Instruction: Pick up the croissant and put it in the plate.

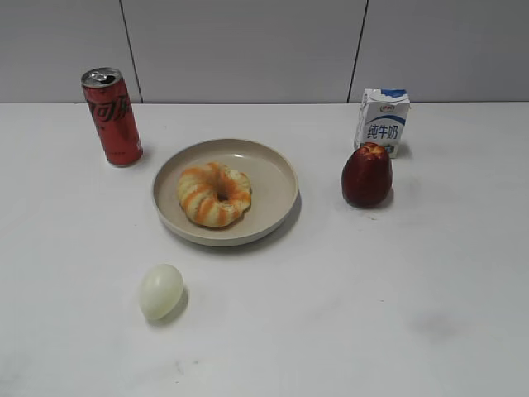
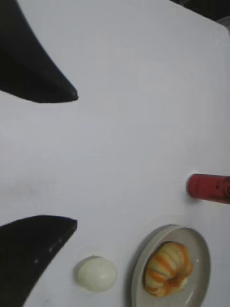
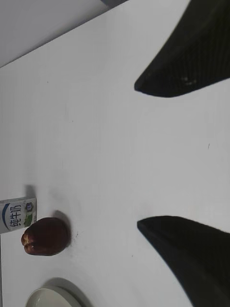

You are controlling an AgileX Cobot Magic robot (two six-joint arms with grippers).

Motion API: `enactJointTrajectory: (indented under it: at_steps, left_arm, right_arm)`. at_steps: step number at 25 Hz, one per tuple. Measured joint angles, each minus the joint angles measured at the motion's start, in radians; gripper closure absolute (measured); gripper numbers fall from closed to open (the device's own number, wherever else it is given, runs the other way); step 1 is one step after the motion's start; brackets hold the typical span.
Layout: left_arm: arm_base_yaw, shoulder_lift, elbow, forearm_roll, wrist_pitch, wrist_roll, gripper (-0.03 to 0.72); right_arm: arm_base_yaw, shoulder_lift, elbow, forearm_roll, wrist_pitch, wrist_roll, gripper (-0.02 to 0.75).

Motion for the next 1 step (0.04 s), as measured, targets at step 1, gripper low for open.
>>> enactJointTrajectory:
  at_steps: [1]
  left_arm:
    - [0.0, -0.023, 0.0, 0.0, -0.001, 0.0, 0.16]
  right_arm:
    - [0.0, 0.0, 0.0, 0.0, 0.0, 0.0, 0.153]
